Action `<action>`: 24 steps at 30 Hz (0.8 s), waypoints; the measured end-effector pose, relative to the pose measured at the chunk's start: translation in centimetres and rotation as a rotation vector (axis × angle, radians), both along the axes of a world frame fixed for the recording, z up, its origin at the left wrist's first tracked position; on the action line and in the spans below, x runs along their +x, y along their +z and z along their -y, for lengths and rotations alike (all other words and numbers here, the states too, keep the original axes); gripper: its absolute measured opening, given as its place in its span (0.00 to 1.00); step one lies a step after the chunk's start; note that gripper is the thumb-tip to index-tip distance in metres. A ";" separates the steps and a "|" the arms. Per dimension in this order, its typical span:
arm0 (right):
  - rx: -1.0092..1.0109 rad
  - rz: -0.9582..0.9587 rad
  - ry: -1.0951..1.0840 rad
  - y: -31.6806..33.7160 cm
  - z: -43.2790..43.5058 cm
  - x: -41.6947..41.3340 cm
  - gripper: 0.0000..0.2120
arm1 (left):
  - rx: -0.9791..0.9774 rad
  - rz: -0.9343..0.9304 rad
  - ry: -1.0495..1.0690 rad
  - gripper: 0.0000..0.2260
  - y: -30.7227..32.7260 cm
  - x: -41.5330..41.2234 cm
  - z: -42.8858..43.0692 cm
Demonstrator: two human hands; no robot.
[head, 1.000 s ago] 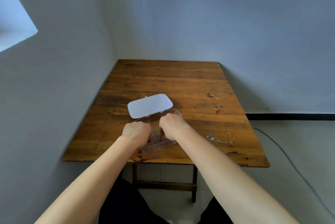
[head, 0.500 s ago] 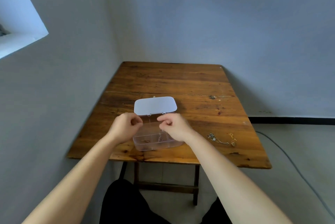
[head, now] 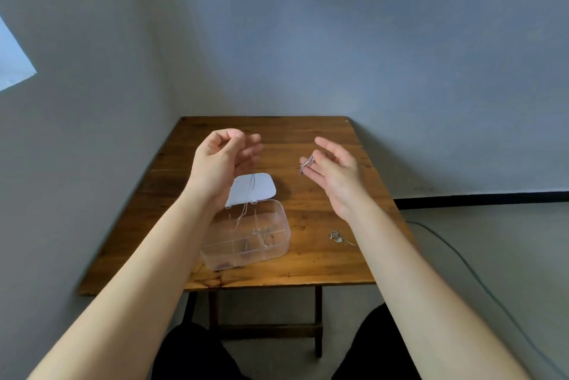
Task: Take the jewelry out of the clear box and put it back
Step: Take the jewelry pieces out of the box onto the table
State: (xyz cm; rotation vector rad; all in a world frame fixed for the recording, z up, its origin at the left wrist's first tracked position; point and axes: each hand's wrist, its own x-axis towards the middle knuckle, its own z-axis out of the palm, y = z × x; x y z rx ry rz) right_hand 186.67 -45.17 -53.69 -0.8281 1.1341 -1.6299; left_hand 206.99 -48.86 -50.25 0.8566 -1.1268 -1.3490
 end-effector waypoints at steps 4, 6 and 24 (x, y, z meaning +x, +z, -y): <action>0.009 -0.025 -0.067 0.1 -0.5 -2.7 0.15 | -0.051 -0.088 -0.091 0.02 3.0 -3.7 0.3; 0.018 -0.042 -0.092 0.0 -0.6 -4.2 0.14 | -0.063 -0.109 -0.118 0.02 4.0 -5.4 0.5; 0.480 -0.366 -0.136 -10.5 0.5 -8.4 0.16 | 0.388 0.385 -0.087 0.01 -9.0 -12.2 -0.1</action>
